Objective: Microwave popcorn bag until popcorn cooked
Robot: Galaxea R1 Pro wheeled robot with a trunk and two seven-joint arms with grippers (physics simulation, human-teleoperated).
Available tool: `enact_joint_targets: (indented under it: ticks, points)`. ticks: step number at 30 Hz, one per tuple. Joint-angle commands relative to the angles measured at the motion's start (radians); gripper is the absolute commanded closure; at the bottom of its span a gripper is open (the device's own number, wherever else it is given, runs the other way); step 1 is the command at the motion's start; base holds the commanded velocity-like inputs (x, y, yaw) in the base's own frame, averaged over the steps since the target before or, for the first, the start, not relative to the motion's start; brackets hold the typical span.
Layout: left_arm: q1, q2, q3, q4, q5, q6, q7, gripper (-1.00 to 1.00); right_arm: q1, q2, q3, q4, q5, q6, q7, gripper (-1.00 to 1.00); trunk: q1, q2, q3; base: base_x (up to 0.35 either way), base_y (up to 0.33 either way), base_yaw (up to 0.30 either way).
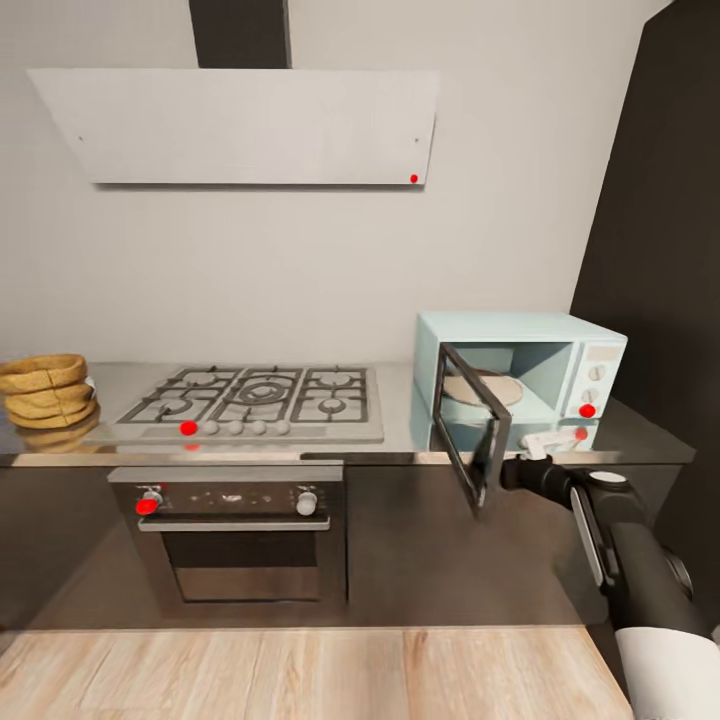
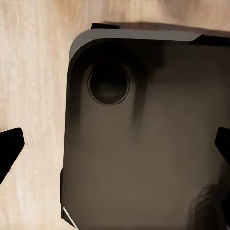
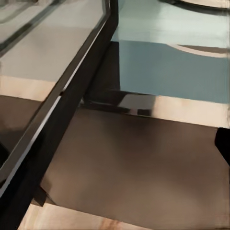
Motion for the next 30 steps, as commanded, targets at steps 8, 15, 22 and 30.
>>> enact_joint_targets:
  ticks: [8,15,22,30]
  points:
    - [0.0,0.0,0.001,0.0,0.009,-0.002,0.0,-1.0,-0.001,-0.004,0.049,-0.002,-0.024,0.013,0.015,-1.0,0.0,-0.001,-0.001,0.0,0.277,0.0]
    - [0.0,0.0,0.001,0.0,0.009,-0.002,0.0,-1.0,-0.002,-0.084,-0.102,-0.007,0.011,0.002,0.015,-1.0,0.0,-0.001,-0.001,0.0,0.021,0.0]
    - [0.0,0.0,0.001,0.0,0.009,-0.002,0.0,-1.0,-0.002,-0.21,-0.158,-0.004,0.02,0.014,0.015,-1.0,0.0,-0.001,-0.001,0.0,0.0,0.0]
    - [0.0,0.0,0.001,0.0,0.009,-0.002,0.0,-1.0,-0.002,-0.224,-0.177,0.26,0.178,-0.03,-0.005,-1.0,0.0,-0.001,-0.001,0.0,0.0,0.0]
